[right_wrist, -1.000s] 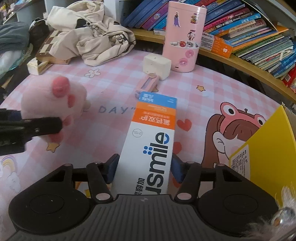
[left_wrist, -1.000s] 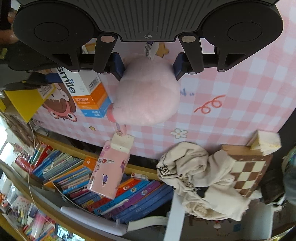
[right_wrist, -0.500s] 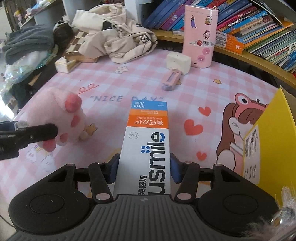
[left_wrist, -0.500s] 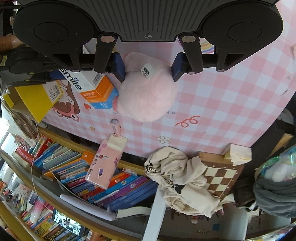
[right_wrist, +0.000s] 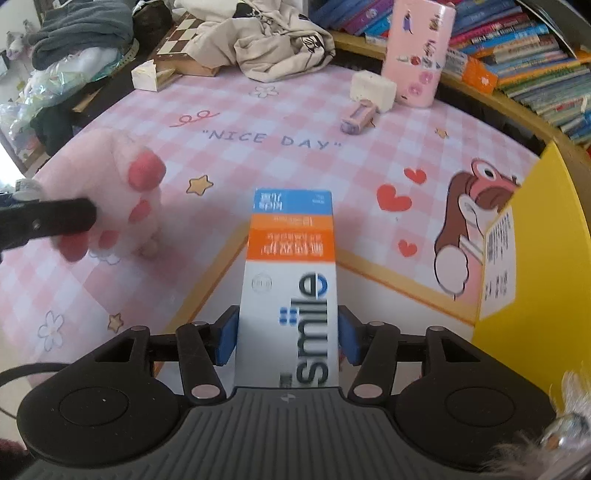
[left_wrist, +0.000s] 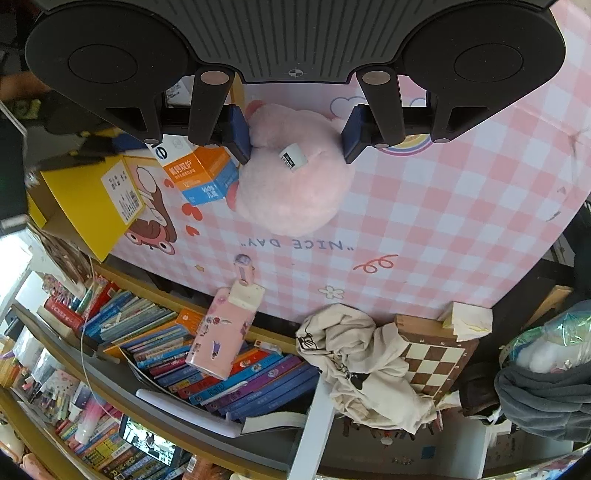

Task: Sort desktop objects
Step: 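Lift and carry the pink pig and usmile box toward the yellow box with both tools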

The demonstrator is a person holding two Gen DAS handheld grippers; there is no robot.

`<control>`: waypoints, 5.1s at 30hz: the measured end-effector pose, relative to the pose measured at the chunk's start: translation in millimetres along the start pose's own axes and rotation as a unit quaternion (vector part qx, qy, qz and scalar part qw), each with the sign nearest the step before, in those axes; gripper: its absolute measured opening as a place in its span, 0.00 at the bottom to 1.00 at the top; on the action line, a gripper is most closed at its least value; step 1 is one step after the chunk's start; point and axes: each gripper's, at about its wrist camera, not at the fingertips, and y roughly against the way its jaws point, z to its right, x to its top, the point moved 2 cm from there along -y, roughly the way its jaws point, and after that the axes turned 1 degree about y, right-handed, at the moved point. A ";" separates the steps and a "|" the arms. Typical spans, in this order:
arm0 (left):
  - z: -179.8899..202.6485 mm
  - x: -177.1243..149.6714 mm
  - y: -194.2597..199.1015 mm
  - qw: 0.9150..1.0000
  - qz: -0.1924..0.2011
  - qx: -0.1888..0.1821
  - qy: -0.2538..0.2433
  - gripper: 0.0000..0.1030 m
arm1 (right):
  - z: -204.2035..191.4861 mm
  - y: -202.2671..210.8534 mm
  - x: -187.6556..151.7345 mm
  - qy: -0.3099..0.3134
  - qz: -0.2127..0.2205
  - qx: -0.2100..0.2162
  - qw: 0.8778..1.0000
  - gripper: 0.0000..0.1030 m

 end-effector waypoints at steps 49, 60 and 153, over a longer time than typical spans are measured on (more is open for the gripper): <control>23.9 -32.5 85.2 0.997 0.061 -0.051 -0.016 0.47 | -31.5 97.1 -60.1 -0.069 0.059 0.051 0.995 0.48; 40.4 -40.0 94.7 0.995 0.064 -0.072 -0.038 0.47 | -31.4 116.3 -81.1 -0.080 0.068 0.042 0.994 0.48; 270.4 -3.4 22.9 0.948 0.079 -0.239 -0.195 0.47 | 174.8 233.6 -138.1 -0.225 0.172 -0.081 0.956 0.48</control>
